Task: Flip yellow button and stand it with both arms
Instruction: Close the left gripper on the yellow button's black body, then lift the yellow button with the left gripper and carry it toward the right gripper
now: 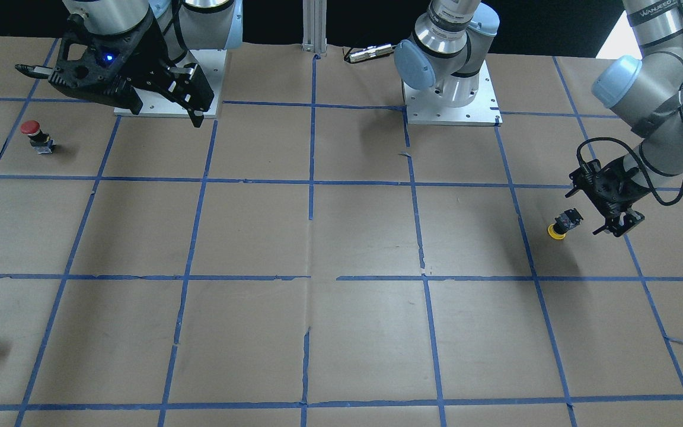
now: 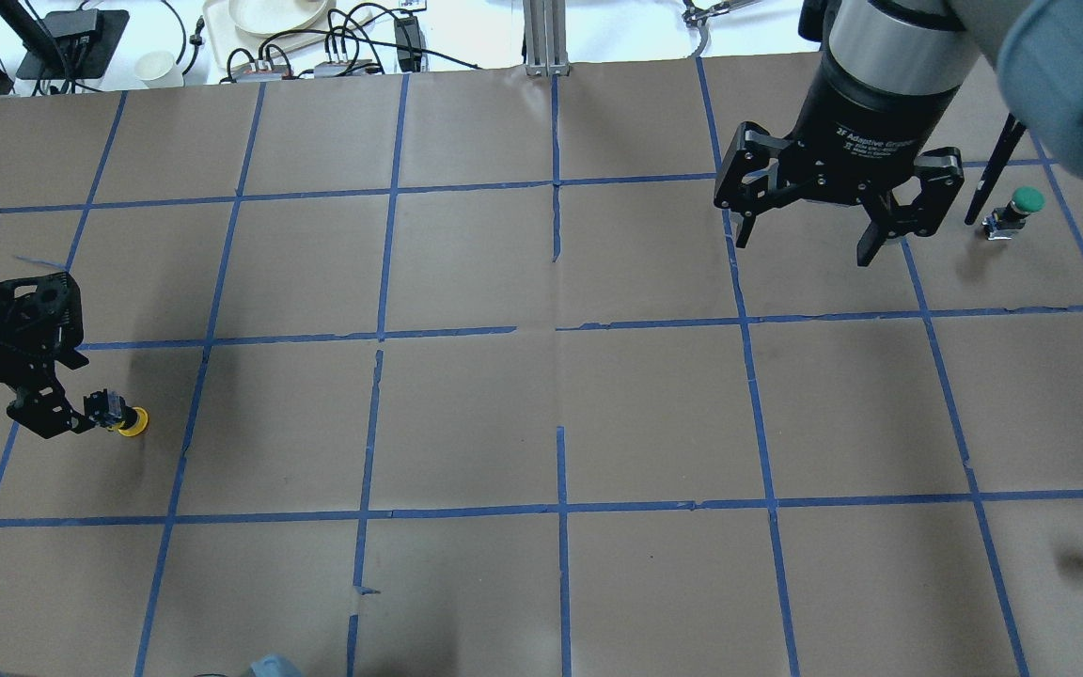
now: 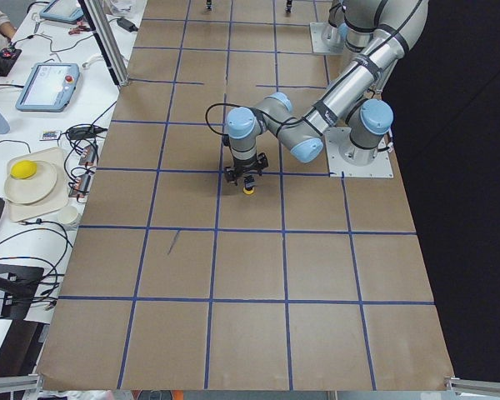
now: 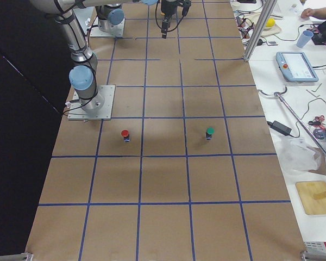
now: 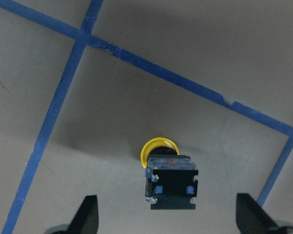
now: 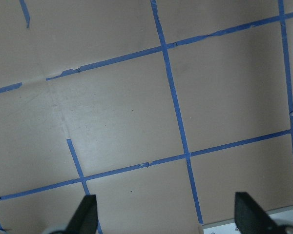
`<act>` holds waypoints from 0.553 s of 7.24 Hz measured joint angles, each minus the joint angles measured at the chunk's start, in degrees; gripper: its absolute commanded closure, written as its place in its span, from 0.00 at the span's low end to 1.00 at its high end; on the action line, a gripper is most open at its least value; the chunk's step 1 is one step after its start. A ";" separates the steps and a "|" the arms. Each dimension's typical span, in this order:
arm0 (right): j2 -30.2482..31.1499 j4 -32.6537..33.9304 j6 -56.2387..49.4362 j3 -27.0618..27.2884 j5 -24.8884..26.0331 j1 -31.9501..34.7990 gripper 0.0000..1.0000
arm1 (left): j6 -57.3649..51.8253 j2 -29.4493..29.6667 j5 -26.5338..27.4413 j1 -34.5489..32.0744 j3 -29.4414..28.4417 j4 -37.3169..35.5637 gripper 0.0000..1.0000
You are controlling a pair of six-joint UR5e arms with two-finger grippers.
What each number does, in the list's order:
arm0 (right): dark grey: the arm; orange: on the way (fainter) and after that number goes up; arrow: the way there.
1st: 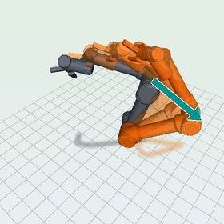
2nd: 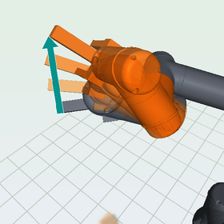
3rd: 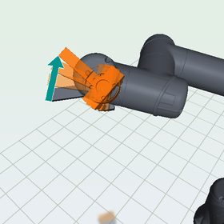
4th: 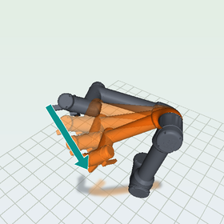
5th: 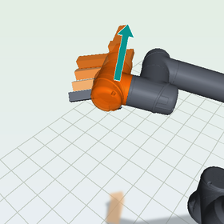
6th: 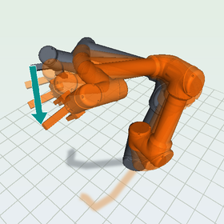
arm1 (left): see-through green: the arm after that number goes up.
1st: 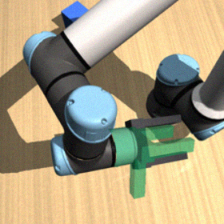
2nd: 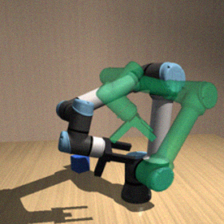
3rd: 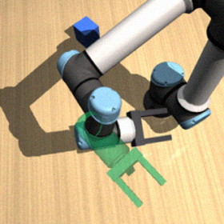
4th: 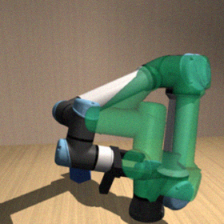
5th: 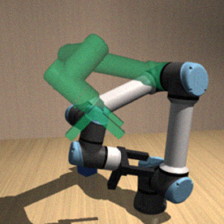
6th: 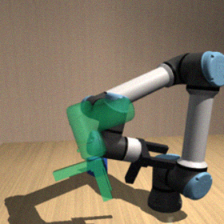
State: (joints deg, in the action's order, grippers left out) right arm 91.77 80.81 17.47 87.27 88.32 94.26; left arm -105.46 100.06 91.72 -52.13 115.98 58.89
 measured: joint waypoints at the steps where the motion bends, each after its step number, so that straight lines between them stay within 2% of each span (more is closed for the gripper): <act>1: 0.04 -0.28 -0.02 0.38 0.13 -0.01 0.00 | -1.55 0.11 -0.03 0.01 0.45 -0.12 0.02; 2: 0.17 -0.35 0.10 1.18 0.33 0.00 0.00 | -2.46 0.24 -0.03 0.00 1.21 -1.09 0.05; 3: 0.20 -0.12 0.40 1.98 0.25 -0.02 0.00 | -2.88 0.42 0.01 -0.03 2.18 -3.21 0.13; 4: 0.30 0.02 0.70 2.34 0.23 -0.04 0.00 | -3.10 0.54 -0.01 -0.06 2.94 -4.94 0.28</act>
State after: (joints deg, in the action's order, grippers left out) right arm 92.07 80.83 18.17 89.61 88.55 94.23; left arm -108.56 100.60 91.71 -52.19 118.92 53.96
